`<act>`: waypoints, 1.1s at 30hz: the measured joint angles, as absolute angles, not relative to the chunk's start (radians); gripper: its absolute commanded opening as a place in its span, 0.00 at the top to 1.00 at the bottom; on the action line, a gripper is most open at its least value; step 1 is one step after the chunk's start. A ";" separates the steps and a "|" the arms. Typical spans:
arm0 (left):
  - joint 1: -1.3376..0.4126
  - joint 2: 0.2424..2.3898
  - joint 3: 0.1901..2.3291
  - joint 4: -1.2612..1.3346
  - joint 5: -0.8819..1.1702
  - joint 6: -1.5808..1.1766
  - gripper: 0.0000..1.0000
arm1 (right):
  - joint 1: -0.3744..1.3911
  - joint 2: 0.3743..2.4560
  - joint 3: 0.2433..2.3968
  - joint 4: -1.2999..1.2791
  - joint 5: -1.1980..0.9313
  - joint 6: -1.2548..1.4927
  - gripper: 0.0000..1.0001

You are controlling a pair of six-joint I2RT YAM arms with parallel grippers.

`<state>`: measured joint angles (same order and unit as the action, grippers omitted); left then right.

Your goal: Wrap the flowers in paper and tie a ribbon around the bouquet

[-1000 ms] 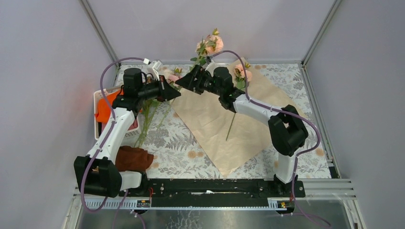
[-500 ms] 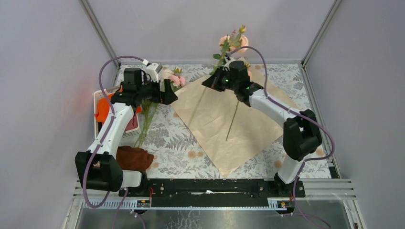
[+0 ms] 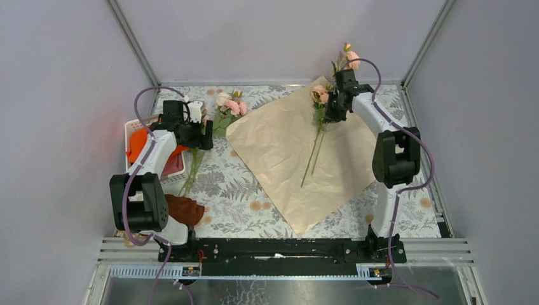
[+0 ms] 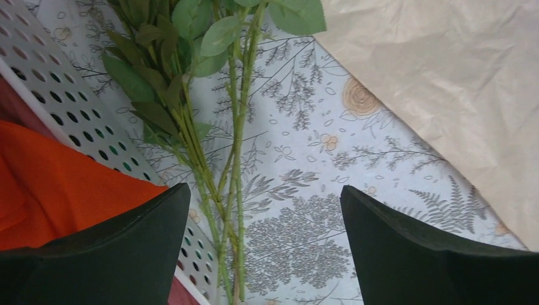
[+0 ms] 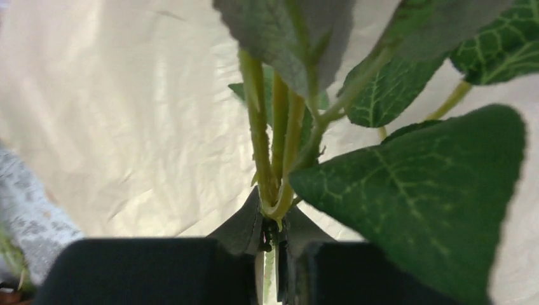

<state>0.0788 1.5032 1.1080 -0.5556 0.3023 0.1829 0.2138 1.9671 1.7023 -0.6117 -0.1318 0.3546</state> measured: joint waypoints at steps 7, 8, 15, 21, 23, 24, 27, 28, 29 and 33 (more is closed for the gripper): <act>0.071 1.540 1.108 -0.555 0.251 0.230 0.55 | 0.209 2.199 1.822 -0.710 -0.041 0.330 0.51; 0.065 1.548 1.108 -0.554 0.243 0.238 0.56 | 0.209 2.209 1.822 -0.719 -0.031 0.326 0.50; -0.019 1.636 1.119 -0.519 0.143 0.290 0.55 | 0.209 2.171 1.807 -0.743 0.011 0.303 0.48; -0.039 1.771 1.168 -0.494 0.062 0.318 0.71 | 0.209 2.016 1.731 -0.738 0.009 0.280 0.48; -0.039 1.805 1.188 -0.486 0.042 0.326 0.75 | 0.209 1.943 1.690 -0.725 0.008 0.275 0.48; -0.039 1.809 1.192 -0.485 0.040 0.326 0.82 | 0.209 1.911 1.673 -0.722 0.008 0.274 0.48; -0.039 1.829 1.205 -0.480 0.030 0.327 0.90 | 0.209 1.830 1.617 -0.698 0.007 0.271 0.48; -0.039 1.834 1.208 -0.480 0.025 0.329 0.93 | 0.209 1.814 1.604 -0.696 0.007 0.271 0.48; -0.039 1.837 1.210 -0.479 0.024 0.329 0.99 | 0.209 1.797 1.589 -0.690 0.007 0.269 0.48; -0.039 1.840 1.215 -0.478 0.023 0.327 1.00 | 0.209 1.771 1.551 -0.685 0.007 0.266 0.48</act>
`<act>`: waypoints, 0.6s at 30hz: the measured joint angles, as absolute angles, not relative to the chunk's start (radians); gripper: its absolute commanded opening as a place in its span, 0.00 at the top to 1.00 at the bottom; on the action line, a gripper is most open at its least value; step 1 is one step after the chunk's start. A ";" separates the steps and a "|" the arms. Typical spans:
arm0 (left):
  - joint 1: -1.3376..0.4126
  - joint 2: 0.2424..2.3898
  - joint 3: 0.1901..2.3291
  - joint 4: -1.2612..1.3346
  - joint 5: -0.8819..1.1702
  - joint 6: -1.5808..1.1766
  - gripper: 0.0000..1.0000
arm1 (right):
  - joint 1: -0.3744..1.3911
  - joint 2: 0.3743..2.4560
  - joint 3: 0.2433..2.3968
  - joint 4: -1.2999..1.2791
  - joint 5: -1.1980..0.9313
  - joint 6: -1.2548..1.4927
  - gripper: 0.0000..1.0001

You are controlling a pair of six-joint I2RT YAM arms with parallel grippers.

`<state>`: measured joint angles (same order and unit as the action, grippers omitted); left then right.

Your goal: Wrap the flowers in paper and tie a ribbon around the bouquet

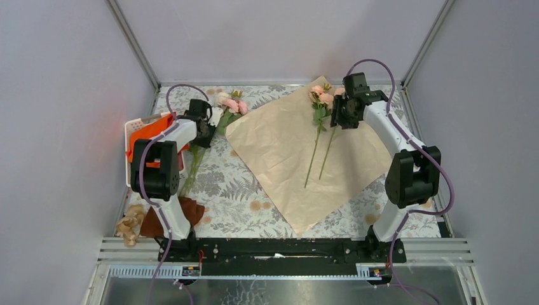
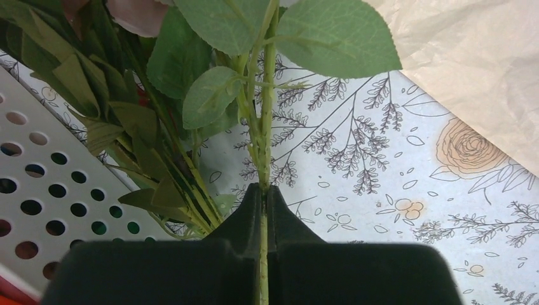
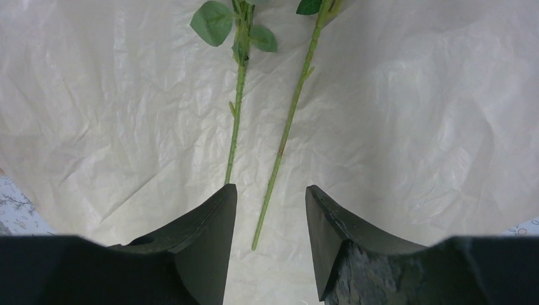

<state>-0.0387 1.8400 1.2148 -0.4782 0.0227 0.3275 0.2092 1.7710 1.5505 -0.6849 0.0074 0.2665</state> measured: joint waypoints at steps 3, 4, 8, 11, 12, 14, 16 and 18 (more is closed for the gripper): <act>-0.039 1.839 1.217 -0.478 0.030 0.320 1.00 | 0.209 1.769 1.541 -0.685 -0.001 0.266 0.48; -0.038 1.838 1.217 -0.479 0.037 0.311 1.00 | 0.210 1.768 1.539 -0.685 -0.004 0.266 0.48; -0.010 1.790 1.217 -0.479 0.103 0.237 1.00 | 0.214 1.735 1.522 -0.682 -0.020 0.266 0.48; 0.038 1.703 1.223 -0.479 0.186 0.161 1.00 | 0.238 1.672 1.489 -0.657 -0.025 0.266 0.48; 0.051 1.676 1.231 -0.479 0.208 0.138 1.00 | 0.255 1.651 1.477 -0.643 -0.028 0.265 0.48; 0.075 1.617 1.251 -0.471 0.254 0.089 1.00 | 0.309 1.612 1.458 -0.611 -0.042 0.260 0.47; 0.081 1.563 1.263 -0.453 0.312 0.035 1.00 | 0.402 1.575 1.432 -0.536 -0.075 0.257 0.47; 0.084 1.515 1.263 -0.435 0.385 -0.024 1.00 | 0.487 1.555 1.401 -0.449 -0.125 0.262 0.44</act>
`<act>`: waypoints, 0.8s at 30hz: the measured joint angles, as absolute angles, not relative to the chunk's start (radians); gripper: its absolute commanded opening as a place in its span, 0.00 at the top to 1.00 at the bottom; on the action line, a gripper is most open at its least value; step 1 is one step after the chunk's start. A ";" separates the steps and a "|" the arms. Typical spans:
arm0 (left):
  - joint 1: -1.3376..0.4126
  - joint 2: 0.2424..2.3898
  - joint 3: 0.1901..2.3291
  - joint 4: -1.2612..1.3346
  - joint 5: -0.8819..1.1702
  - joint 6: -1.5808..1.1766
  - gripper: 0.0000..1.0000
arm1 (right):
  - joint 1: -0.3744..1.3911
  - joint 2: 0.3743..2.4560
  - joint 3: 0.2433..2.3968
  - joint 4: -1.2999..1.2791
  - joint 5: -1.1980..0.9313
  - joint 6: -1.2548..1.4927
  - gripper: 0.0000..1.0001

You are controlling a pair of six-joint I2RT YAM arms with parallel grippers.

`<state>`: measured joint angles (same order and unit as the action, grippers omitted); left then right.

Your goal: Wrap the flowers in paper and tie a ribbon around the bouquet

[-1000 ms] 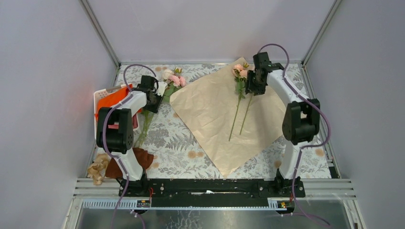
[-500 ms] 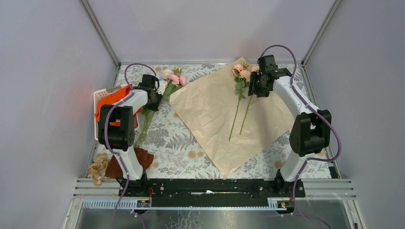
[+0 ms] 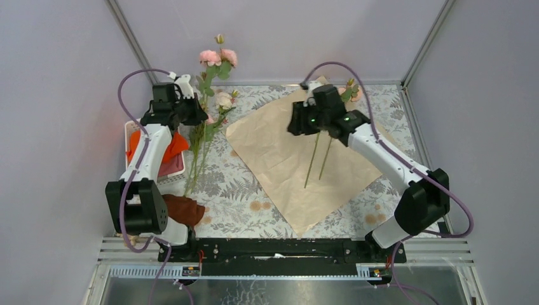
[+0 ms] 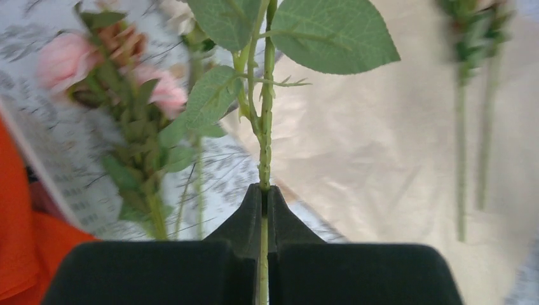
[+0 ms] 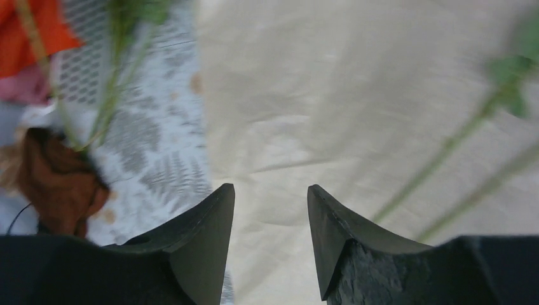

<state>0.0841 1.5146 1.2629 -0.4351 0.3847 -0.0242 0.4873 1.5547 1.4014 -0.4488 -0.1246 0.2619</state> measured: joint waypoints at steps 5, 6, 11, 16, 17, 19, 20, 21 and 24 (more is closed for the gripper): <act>0.096 1.413 1.221 -0.328 0.575 -0.216 1.00 | 0.677 1.586 1.359 -0.176 -0.260 0.329 0.23; 0.099 1.395 1.202 -0.298 0.608 -0.259 1.00 | 0.701 1.607 1.364 -0.128 -0.277 0.345 0.21; 0.099 1.335 1.103 -0.168 0.728 -0.450 1.00 | 0.810 1.802 1.476 0.086 -0.337 0.443 0.19; 0.089 1.310 1.045 -0.108 0.765 -0.532 1.00 | 0.835 1.980 1.589 0.189 -0.379 0.553 0.35; 0.085 1.305 1.038 -0.103 0.768 -0.542 1.00 | 0.834 2.008 1.604 0.200 -0.385 0.571 0.49; 0.083 1.295 1.023 -0.086 0.773 -0.554 1.00 | 0.833 2.050 1.627 0.213 -0.389 0.599 0.83; 0.080 1.290 1.015 -0.076 0.768 -0.552 1.00 | 0.833 2.067 1.635 0.222 -0.404 0.624 0.97; 0.079 1.290 1.006 -0.070 0.759 -0.549 1.00 | 0.834 2.075 1.639 0.226 -0.410 0.639 1.00; 0.080 1.295 0.994 -0.073 0.747 -0.536 0.75 | 0.850 2.071 1.644 0.209 -0.395 0.648 1.00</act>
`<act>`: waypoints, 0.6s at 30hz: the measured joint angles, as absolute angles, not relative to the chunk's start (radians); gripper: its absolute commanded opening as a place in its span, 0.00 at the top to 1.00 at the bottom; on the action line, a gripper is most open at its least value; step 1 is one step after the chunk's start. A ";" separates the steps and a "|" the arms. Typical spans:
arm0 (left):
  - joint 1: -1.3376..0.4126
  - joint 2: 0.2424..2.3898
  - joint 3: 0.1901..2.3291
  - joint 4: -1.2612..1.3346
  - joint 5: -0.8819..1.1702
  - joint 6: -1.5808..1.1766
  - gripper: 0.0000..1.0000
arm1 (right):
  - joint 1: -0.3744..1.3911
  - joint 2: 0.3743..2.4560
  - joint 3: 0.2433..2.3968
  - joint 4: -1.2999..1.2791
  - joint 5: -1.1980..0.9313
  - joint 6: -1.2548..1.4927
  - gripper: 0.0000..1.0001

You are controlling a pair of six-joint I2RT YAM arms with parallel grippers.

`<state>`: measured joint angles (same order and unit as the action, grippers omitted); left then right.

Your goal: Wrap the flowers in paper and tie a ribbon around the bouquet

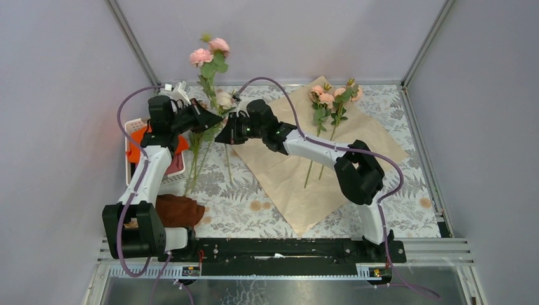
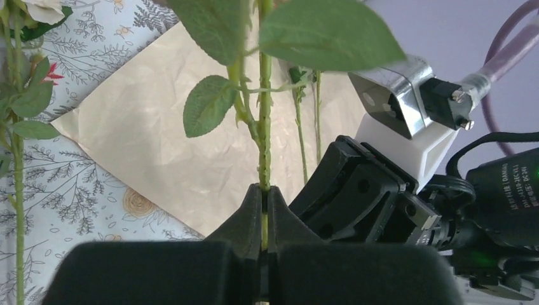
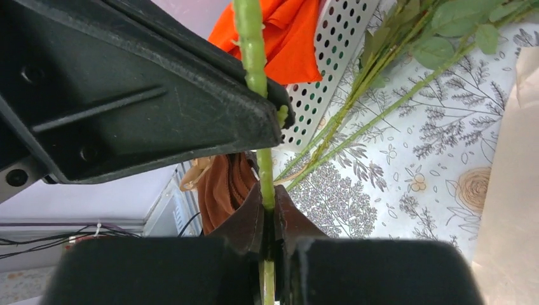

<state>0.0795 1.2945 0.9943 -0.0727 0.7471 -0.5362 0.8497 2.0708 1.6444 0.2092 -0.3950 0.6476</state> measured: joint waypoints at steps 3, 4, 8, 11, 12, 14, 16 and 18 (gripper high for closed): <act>0.070 1.310 1.027 -0.147 0.725 -0.438 0.28 | 0.847 2.043 1.596 0.200 -0.348 0.653 1.00; 0.066 1.322 1.052 -0.192 0.710 -0.381 0.27 | 0.833 2.014 1.545 0.186 -0.327 0.658 1.00; 0.067 1.378 1.125 -0.328 0.627 -0.146 0.26 | 0.695 1.892 1.341 0.101 -0.219 0.650 1.00; 0.067 1.393 1.098 -0.383 0.538 -0.015 0.26 | 0.558 1.811 1.215 0.021 -0.107 0.624 1.00; 0.067 1.396 1.082 -0.394 0.508 0.018 0.26 | 0.521 1.794 1.189 -0.001 -0.076 0.616 1.00; 0.067 1.407 1.047 -0.405 0.437 0.078 0.26 | 0.456 1.775 1.158 -0.056 -0.017 0.594 1.00; 0.067 1.436 1.032 -0.410 0.360 0.127 0.28 | 0.418 1.777 1.158 -0.097 0.015 0.572 0.94; 0.064 1.473 1.032 -0.407 0.293 0.157 0.30 | 0.397 1.785 1.170 -0.144 0.039 0.550 0.78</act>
